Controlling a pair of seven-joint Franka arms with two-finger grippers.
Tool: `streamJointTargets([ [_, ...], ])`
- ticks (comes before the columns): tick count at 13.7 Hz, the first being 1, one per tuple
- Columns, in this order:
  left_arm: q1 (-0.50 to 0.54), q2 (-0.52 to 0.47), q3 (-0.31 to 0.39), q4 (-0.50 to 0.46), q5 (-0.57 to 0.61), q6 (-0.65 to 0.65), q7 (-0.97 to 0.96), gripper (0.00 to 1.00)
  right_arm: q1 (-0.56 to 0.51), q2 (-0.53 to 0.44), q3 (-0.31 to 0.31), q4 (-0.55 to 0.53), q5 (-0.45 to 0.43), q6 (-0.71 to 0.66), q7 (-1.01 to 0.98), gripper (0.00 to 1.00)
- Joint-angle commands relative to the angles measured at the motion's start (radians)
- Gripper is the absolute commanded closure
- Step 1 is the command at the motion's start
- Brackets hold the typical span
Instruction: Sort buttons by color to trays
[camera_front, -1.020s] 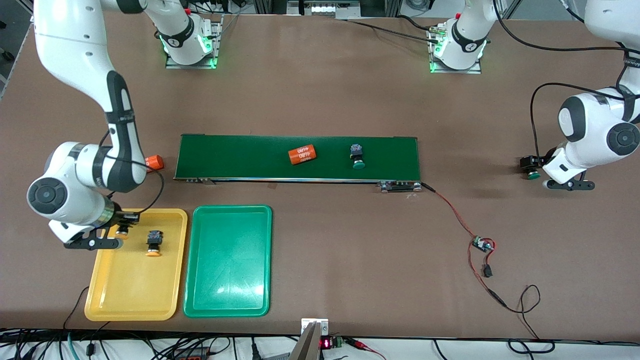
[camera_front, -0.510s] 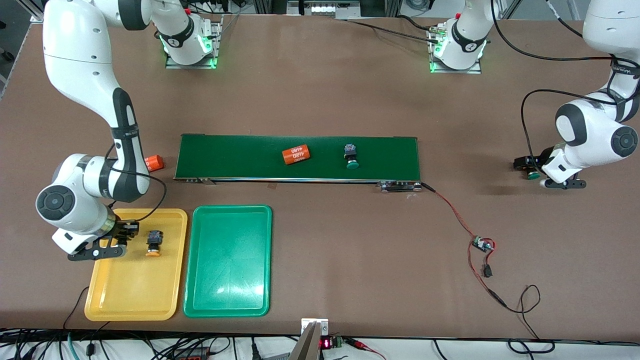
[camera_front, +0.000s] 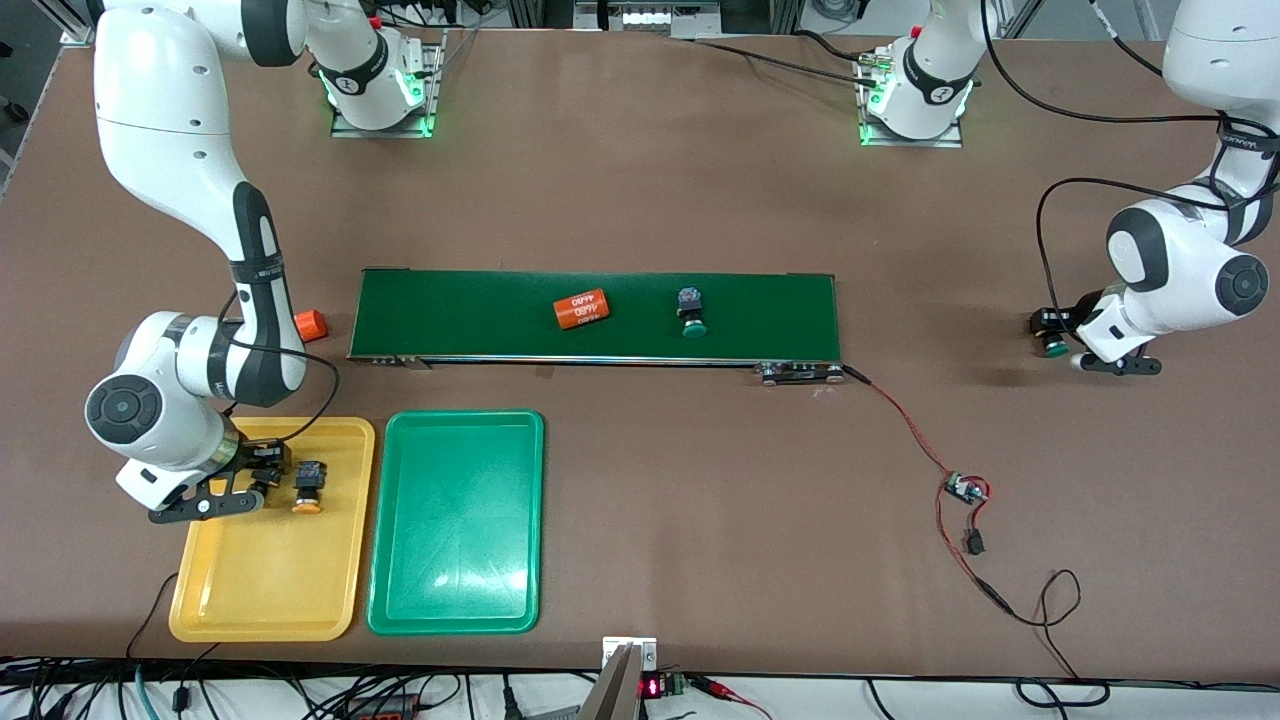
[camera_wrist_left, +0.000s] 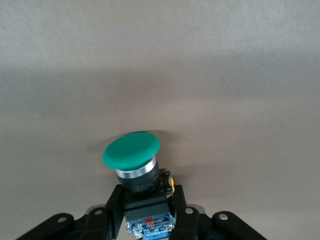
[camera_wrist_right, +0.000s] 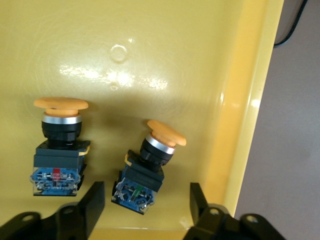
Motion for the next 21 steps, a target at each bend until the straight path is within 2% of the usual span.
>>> streamJointTargets([
  [1, -0.007, -0.059, 0.0, 0.058, -0.023, -0.194, 0.032, 0.85, -0.013, 0.009, 0.006, 0.017, 0.005, -0.003, -0.02, 0.0],
  [5, -0.044, -0.083, -0.035, 0.218, -0.023, -0.477, 0.01, 0.82, 0.0, 0.0, 0.006, 0.015, 0.005, -0.016, -0.021, 0.0],
  [7, -0.046, -0.084, -0.118, 0.291, -0.02, -0.58, -0.06, 0.81, -0.019, 0.001, 0.008, 0.015, 0.006, -0.012, -0.02, 0.0],
  [9, -0.046, -0.086, -0.224, 0.356, -0.008, -0.62, -0.063, 0.8, -0.02, 0.001, 0.008, 0.017, 0.029, -0.015, -0.018, 0.0],
  [11, -0.055, -0.081, -0.311, 0.385, -0.008, -0.608, -0.088, 0.8, -0.015, -0.006, 0.006, 0.02, 0.115, -0.041, -0.017, 0.0],
  [14, -0.107, -0.054, -0.428, 0.385, -0.022, -0.516, -0.311, 0.81, 0.0, -0.066, 0.005, 0.021, 0.126, -0.128, -0.009, 0.0],
  [18, -0.303, 0.003, -0.443, 0.378, -0.093, -0.333, -0.482, 0.82, 0.034, -0.212, 0.005, 0.021, 0.126, -0.237, 0.068, 0.0],
  [21, -0.369, 0.016, -0.448, 0.356, -0.104, -0.302, -0.57, 0.82, 0.075, -0.302, 0.006, 0.021, 0.128, -0.37, 0.149, 0.0],
])
